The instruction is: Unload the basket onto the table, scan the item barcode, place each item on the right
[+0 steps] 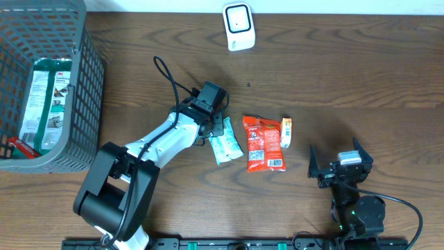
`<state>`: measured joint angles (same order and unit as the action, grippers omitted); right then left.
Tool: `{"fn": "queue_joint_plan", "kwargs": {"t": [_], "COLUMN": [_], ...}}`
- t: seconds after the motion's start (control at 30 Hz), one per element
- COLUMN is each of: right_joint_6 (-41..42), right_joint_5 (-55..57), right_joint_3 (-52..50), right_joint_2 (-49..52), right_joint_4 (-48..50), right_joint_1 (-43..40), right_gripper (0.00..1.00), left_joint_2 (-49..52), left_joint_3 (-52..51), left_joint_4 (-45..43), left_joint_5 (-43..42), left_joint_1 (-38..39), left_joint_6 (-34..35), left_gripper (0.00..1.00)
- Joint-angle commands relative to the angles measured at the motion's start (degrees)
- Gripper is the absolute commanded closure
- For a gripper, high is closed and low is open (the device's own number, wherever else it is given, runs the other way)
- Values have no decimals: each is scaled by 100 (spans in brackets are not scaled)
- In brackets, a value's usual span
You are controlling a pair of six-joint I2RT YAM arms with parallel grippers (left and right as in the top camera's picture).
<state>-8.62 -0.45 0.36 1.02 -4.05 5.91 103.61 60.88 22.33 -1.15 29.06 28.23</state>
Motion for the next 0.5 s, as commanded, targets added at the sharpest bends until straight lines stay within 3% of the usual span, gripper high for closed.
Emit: {"fn": "queue_joint_plan", "kwargs": {"t": [0.0, 0.47], "right_joint_6": [-66, -66], "right_joint_5": [-26, -26], "right_joint_3": [-4, -4], "right_joint_2": [-26, -26], "right_joint_4": [-24, -24], "right_joint_1": [17, 17], "right_gripper": [1, 1], "left_joint_2": [50, 48], "left_joint_3": [-76, -76], "left_joint_4": [-59, -282], "left_joint_5": [-101, -131], "left_joint_1": [105, 251], "left_joint_6": [-57, -79], "left_gripper": [78, 78]}}
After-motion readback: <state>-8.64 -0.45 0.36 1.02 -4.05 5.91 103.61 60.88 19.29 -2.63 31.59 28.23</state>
